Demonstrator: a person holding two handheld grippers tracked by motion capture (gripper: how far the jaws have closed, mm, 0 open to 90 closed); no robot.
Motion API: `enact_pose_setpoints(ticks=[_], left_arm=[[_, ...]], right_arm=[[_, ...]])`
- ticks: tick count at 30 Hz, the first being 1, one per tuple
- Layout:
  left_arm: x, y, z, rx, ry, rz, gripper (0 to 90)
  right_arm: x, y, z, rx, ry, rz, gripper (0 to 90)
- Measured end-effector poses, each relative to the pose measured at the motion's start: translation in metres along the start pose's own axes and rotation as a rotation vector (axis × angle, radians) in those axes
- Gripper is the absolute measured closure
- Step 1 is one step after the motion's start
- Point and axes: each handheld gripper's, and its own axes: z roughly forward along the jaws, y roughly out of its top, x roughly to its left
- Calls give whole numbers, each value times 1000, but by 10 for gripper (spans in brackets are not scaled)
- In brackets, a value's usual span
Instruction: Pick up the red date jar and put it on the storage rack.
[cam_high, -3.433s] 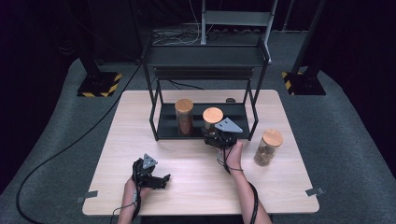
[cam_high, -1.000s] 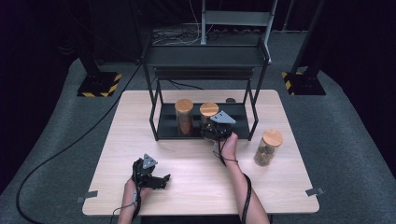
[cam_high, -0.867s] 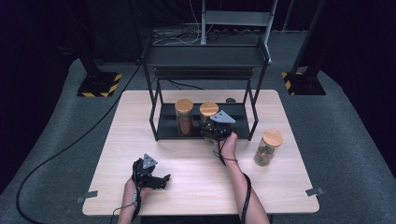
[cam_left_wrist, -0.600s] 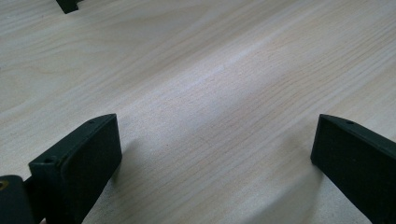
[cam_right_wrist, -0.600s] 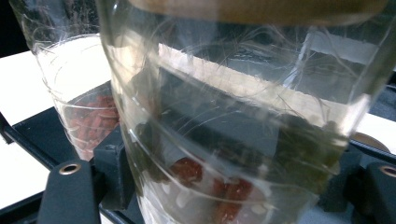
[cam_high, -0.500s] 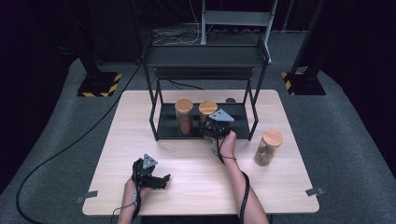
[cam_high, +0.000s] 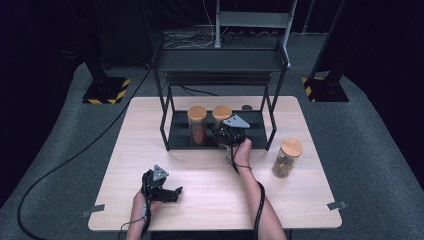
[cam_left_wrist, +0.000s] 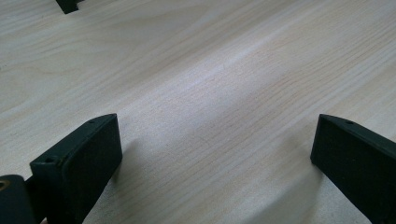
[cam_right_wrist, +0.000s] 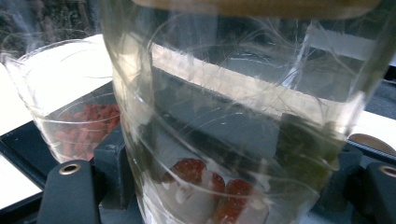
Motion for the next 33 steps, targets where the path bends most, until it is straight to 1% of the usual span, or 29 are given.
enact_pose_setpoints(ticks=[5,17,26,29,33], left_arm=[[0,0,0,0,0,0,12],[0,0,0,0,0,0,12],[0,0,0,-1,1,1,14],[0,0,0,-1,1,2,14],[0,0,0,-1,1,2,14]], right_arm=[[-1,0,2,1,-2,9,243],[0,0,9,6,-5,11,243],[1,-4,11,-9,11,28,243],[0,-5,11,-17,16,43,244],[0,-4,11,-11,16,43,243]])
